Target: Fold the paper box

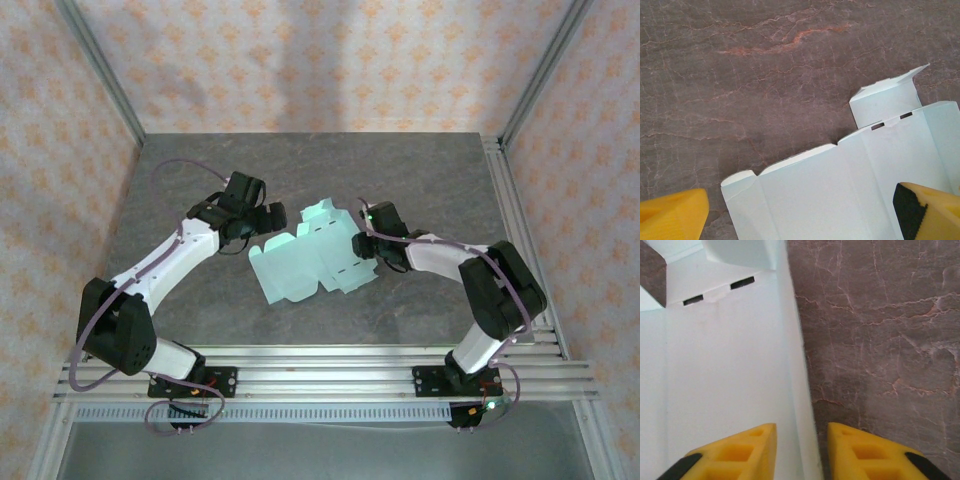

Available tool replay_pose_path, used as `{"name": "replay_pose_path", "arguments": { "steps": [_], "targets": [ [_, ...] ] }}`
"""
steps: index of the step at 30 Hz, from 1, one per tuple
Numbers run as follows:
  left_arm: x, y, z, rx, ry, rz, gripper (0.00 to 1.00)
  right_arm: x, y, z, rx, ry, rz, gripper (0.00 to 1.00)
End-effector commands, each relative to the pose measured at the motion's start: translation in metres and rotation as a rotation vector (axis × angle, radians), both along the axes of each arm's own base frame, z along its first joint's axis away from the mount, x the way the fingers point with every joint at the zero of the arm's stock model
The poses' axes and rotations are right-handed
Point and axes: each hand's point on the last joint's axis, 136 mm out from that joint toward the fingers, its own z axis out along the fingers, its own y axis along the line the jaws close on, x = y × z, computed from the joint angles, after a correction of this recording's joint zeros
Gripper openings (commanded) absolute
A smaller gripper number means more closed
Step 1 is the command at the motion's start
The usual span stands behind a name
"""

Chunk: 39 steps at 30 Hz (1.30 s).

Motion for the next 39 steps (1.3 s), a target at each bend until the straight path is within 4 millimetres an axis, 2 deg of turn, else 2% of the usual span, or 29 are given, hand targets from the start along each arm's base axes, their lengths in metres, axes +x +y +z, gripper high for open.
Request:
{"name": "replay_pose_path", "arguments": {
  "steps": [1, 8, 14, 17, 20, 29, 33, 39],
  "targets": [
    [-0.001, 0.005, 0.002, 0.011, -0.015, -0.003, 0.96, 0.006, 0.006, -0.002, 0.008, -0.015, 0.023, 0.28],
    [-0.001, 0.004, 0.002, 0.011, -0.012, -0.008, 0.96, 0.007, 0.005, -0.010, -0.035, 0.009, 0.046, 0.25],
    [-0.001, 0.005, 0.000, 0.017, -0.007, -0.015, 0.96, 0.007, 0.006, -0.010, -0.045, 0.007, 0.065, 0.19],
    [-0.001, 0.004, -0.001, 0.017, -0.004, -0.019, 0.96, 0.004, 0.007, -0.009, -0.034, 0.019, 0.074, 0.28],
    [-0.001, 0.003, -0.001, 0.020, -0.004, -0.027, 0.97, 0.004, 0.007, -0.006, -0.013, 0.035, 0.072, 0.30],
    [-0.005, 0.004, -0.001, 0.014, -0.003, -0.029, 0.97, -0.006, 0.010, -0.011, -0.002, 0.137, 0.163, 0.24],
    [-0.007, 0.006, -0.004, 0.020, -0.001, -0.023, 0.97, -0.005, 0.009, -0.014, -0.023, 0.149, 0.176, 0.20],
    [-0.005, 0.005, -0.007, 0.026, 0.006, -0.029, 0.97, -0.002, 0.013, -0.018, -0.016, 0.162, 0.182, 0.19]
  ]
}}
